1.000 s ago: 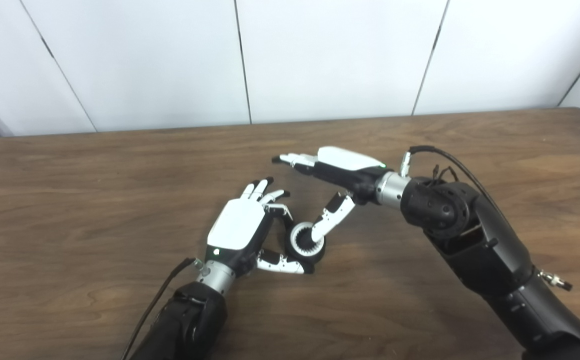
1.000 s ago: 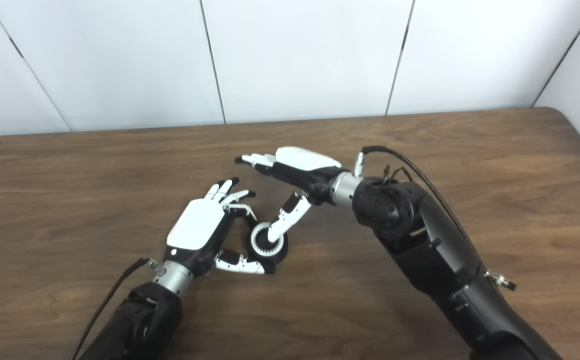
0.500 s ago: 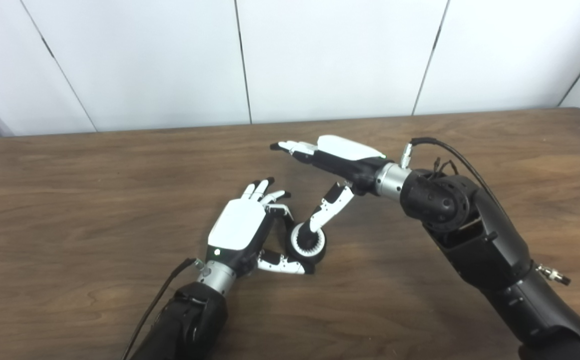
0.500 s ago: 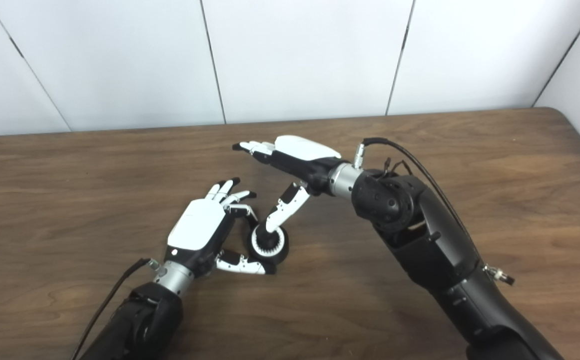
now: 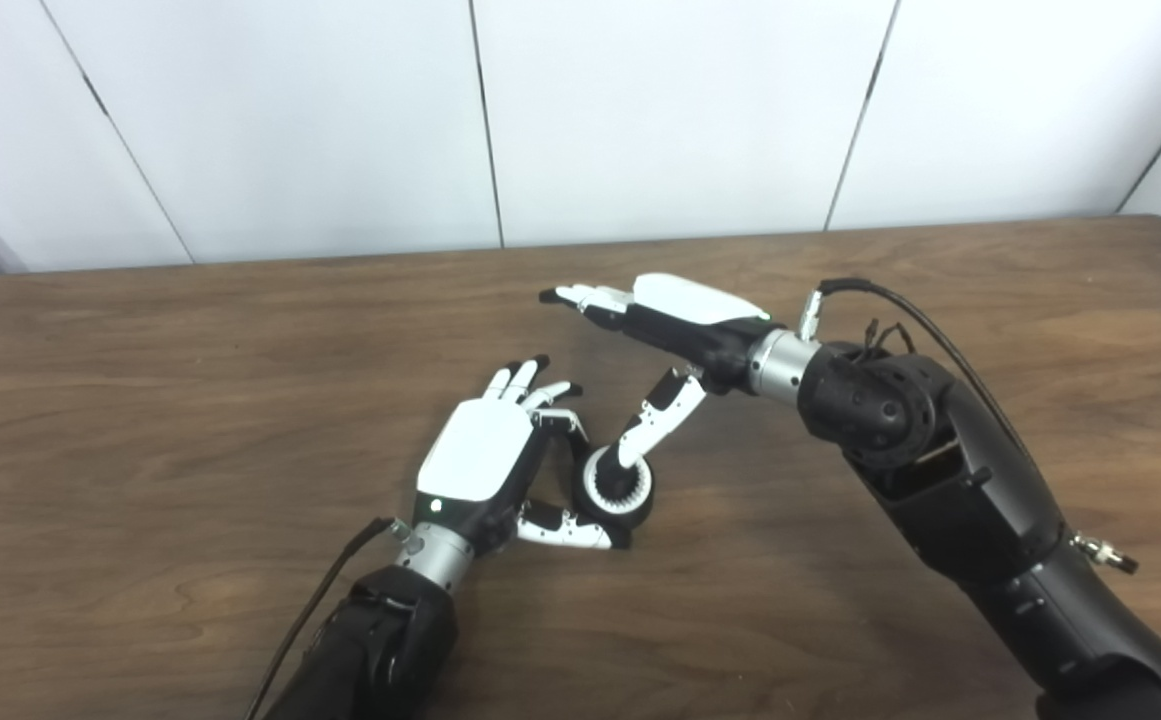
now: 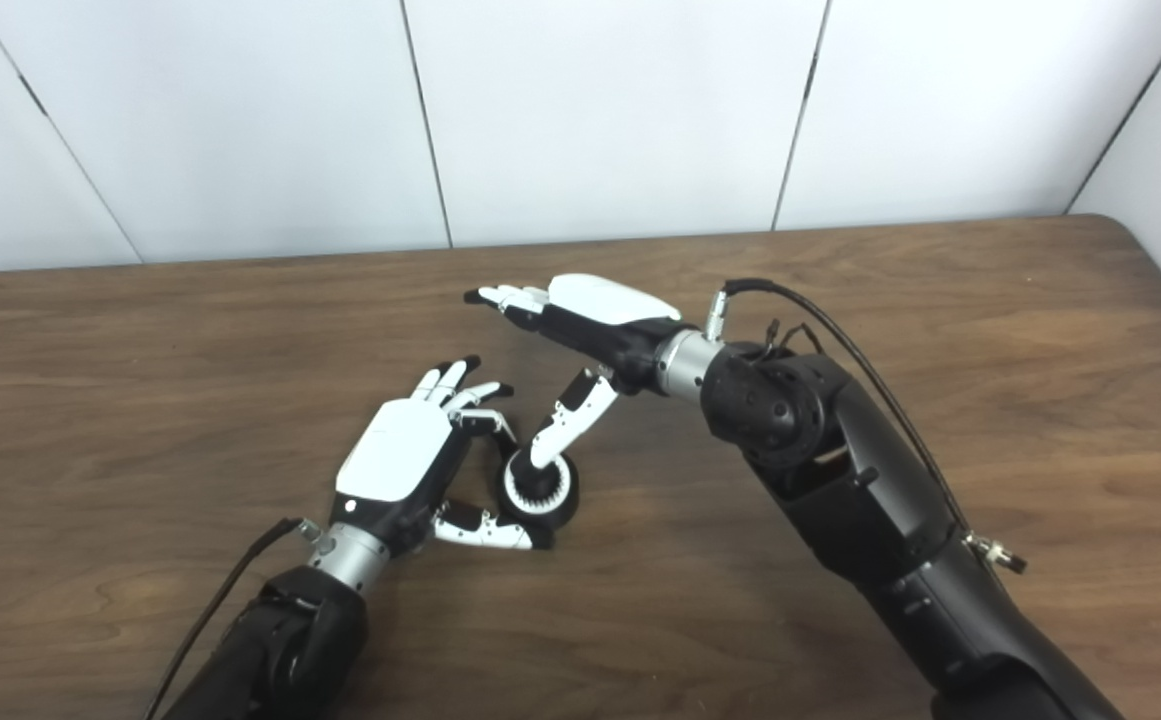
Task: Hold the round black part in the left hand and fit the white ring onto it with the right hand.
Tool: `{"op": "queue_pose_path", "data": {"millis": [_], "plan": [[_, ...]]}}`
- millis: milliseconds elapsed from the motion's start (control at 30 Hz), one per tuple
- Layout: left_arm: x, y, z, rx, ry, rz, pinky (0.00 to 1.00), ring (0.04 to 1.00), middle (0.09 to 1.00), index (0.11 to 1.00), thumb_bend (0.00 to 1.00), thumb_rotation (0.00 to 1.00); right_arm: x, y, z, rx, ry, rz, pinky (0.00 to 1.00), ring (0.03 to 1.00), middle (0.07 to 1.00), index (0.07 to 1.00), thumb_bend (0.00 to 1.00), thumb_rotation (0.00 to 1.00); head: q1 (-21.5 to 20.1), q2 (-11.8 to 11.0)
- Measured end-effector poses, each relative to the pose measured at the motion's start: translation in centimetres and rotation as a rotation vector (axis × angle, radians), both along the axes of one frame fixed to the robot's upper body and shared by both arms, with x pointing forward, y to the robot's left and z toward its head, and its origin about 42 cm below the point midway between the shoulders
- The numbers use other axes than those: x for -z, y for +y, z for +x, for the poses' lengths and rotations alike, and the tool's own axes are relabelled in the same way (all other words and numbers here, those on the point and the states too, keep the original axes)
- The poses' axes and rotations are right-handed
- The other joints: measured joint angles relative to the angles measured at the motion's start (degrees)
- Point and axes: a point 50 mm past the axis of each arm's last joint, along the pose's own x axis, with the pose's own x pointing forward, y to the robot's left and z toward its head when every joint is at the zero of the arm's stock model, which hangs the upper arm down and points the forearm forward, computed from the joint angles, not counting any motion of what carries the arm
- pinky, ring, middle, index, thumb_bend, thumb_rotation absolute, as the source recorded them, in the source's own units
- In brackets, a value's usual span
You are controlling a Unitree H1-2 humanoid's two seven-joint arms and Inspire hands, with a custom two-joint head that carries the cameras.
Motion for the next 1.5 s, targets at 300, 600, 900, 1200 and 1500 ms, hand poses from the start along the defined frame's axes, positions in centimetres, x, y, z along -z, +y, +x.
{"op": "queue_pose_path", "data": {"millis": [300,600,900,1200,1500], "plan": [[0.0,-0.1,-0.6,0.0,0.004,-0.005,1.0,0.988,0.858,0.479,0.52,0.05,1.1,-0.3,0.7,0.026,-0.002,-0.023,0.98,1.0,1.0,0.998,1.0,0.35,0.26,0.53],[-0.1,-0.2,-0.9,0.002,0.006,-0.006,1.0,0.992,0.86,0.479,0.52,0.05,1.5,-0.2,1.1,0.029,-0.018,-0.017,0.98,1.0,1.0,1.0,1.0,0.36,0.62,1.05],[-0.2,-0.3,-1.1,0.003,-0.001,0.01,1.0,0.996,0.865,0.479,0.52,0.05,1.6,-0.2,1.2,0.028,-0.021,-0.015,0.98,1.0,1.0,0.997,1.0,0.39,1.32,0.27],[-0.1,-0.5,-1.0,0.0,0.0,0.003,1.0,0.995,0.869,0.479,0.52,0.05,1.7,-0.2,1.6,0.027,-0.021,-0.02,0.98,1.0,1.0,1.0,1.0,0.38,2.11,-0.53],[0.0,-0.9,-0.9,0.006,-0.002,0.003,1.0,0.996,0.873,0.478,0.52,0.05,2.1,0.1,2.2,0.042,-0.014,-0.028,0.97,1.0,1.0,0.995,1.0,0.39,1.85,-1.05]]}}
